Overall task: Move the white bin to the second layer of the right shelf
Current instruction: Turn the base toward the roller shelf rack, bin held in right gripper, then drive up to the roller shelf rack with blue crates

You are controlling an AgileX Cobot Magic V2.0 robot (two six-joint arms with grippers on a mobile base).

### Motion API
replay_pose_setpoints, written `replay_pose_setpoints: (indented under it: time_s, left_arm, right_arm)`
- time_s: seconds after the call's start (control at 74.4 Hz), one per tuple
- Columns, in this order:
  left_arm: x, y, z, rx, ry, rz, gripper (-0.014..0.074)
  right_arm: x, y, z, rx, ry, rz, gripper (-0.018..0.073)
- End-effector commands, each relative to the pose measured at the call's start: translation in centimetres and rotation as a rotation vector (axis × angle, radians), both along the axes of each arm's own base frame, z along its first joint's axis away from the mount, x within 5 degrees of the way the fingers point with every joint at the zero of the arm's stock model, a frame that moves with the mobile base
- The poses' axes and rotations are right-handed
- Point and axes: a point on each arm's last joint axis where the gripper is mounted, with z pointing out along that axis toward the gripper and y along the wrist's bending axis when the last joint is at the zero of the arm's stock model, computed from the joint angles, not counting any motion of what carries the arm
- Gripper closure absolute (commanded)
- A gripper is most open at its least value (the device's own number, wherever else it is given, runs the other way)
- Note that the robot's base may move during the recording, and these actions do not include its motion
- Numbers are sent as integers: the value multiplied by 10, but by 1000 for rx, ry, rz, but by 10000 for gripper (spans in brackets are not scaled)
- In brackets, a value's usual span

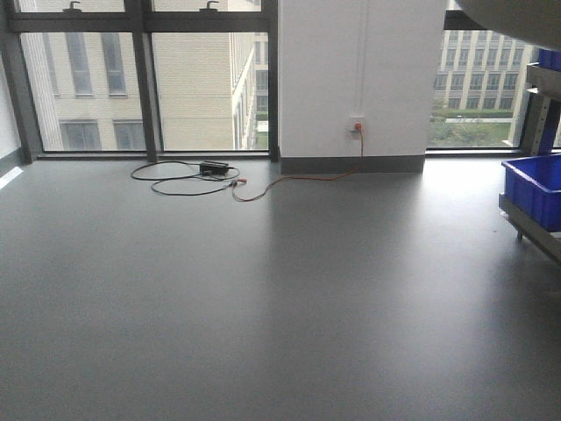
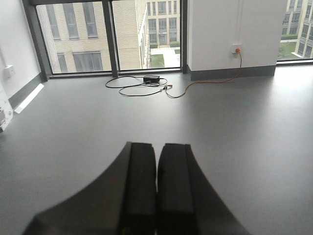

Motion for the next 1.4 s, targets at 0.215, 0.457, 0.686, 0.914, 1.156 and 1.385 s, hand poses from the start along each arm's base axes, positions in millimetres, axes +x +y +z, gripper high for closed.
replay_pose_setpoints:
  time_s: [0.215,0.457,0.686,0.914,1.156,1.385]
  left_arm:
    - [1,0,-4,-9,-64,-3,512]
    - [1,0,-4,-9,-64,-3,512]
    - [1,0,-4,-9,-64,-3,512]
    - [1,0,-4,-9,-64,-3,512]
    - [1,0,-4,-9,-64,-3,512]
    - [1,0,-4,-9,-64,-3,512]
  right_arm:
    - [1,-3,19,25,-121,-40,504]
    - [1,-3,19,25,-120,-40,504]
    - [1,-3,19,25,-121,-40,504]
    - [1,-3,19,25,-121,-40,504]
    - [1,-3,19,25,-121,-40,504]
    - [1,-3,19,25,-120,-40,504]
